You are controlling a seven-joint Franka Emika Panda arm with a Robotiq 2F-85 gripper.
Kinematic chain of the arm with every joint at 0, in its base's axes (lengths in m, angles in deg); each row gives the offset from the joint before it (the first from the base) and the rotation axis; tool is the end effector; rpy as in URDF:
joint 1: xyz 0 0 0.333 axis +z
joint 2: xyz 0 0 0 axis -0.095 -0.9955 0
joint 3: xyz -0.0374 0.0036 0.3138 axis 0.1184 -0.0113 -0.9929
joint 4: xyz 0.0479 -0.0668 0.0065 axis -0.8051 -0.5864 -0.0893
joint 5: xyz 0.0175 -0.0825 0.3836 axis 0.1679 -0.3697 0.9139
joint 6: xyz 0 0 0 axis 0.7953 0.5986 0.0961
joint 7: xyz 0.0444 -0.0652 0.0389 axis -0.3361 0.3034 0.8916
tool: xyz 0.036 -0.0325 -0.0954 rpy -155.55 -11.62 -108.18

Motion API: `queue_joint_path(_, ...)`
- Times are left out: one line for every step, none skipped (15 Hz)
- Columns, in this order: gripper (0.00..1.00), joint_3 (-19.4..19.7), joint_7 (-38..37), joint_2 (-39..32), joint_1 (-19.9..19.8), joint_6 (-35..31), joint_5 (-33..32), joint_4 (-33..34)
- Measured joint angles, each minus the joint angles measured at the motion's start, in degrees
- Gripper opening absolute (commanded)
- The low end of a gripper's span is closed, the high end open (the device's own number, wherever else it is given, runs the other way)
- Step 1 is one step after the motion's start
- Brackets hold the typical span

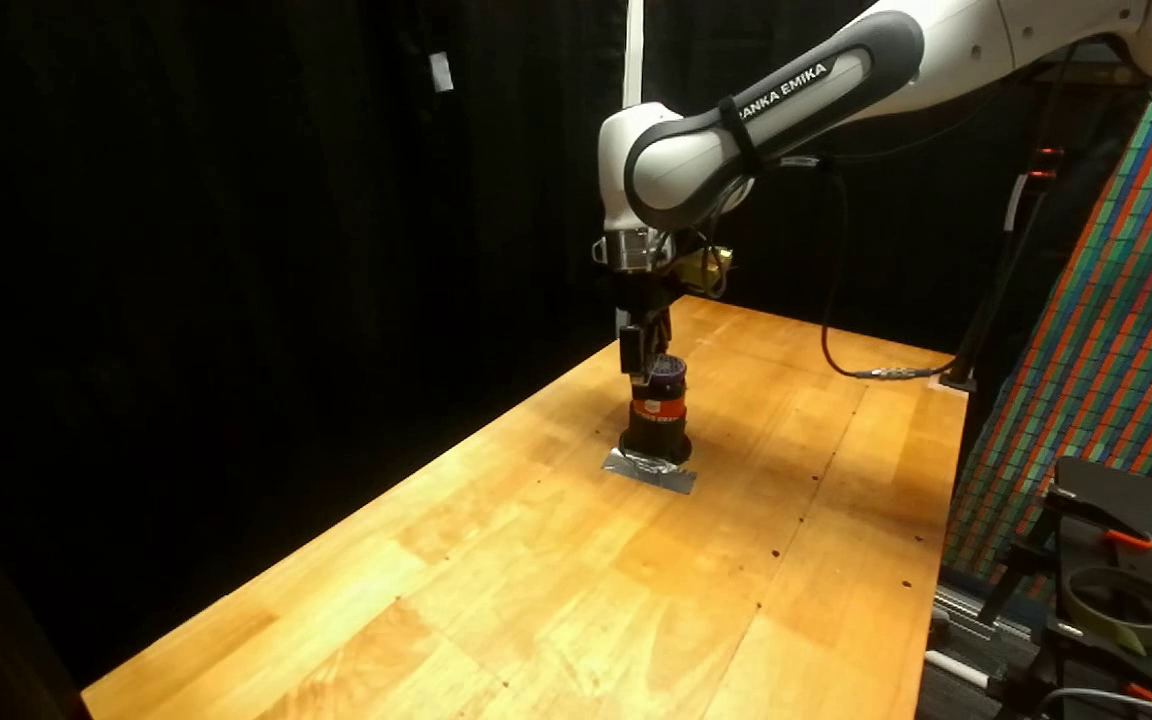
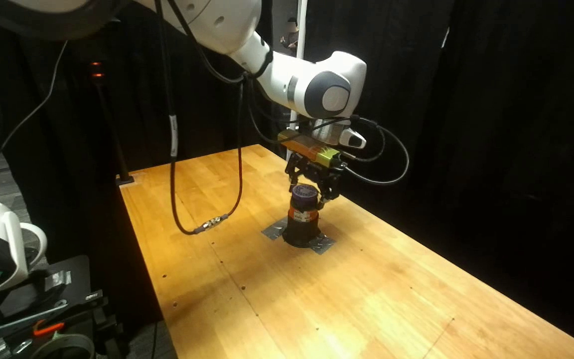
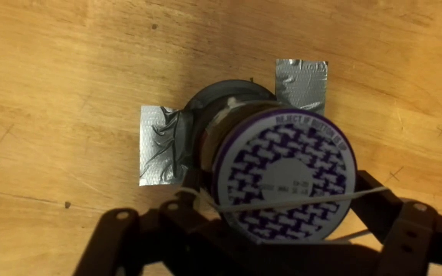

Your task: Put the rubber band around the brown cup

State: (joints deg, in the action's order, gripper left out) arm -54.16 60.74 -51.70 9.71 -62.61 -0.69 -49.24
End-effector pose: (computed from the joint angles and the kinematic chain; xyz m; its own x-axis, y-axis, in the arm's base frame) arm 0.7114 0.1081 0.2464 0.9390 0.3084 -0.1523 0.2962 -0.9501 -0.0976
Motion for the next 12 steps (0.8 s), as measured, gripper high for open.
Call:
queue_joint_path(1.00, 0.0, 0.0, -0.5, 0.0, 1.1, -0.1, 0.7)
queue_joint_path(1.00, 0.1, -0.1, -0.9, 0.1, 1.8, -0.1, 1.3)
queue_joint_path(1.00, 0.2, -0.3, -1.2, 0.2, 1.8, -0.2, 1.7)
queue_joint_path(1.00, 0.2, -0.9, -1.4, 0.3, 1.5, -0.2, 2.0)
queue_joint_path(1.00, 0.2, -1.4, -1.5, 0.4, 1.2, -0.2, 2.2)
queue_joint_path(1.00, 0.3, -2.0, -1.6, 0.6, 1.0, -0.2, 2.4)
queue_joint_path(1.00, 0.4, -2.6, -1.6, 0.7, 1.0, -0.2, 2.4)
queue_joint_path(1.00, 0.5, -3.1, -1.7, 0.9, 0.9, -0.2, 2.4)
queue_joint_path(1.00, 0.7, -3.5, -1.7, 1.0, 0.9, -0.2, 2.4)
queue_joint_path(1.00, 0.8, -3.7, -1.7, 1.1, 1.3, -0.3, 2.5)
queue_joint_path(1.00, 1.1, -4.0, -1.7, 1.3, 2.6, -0.7, 2.5)
queue_joint_path(1.00, 1.2, -4.1, -1.7, 1.6, 4.7, -1.4, 2.5)
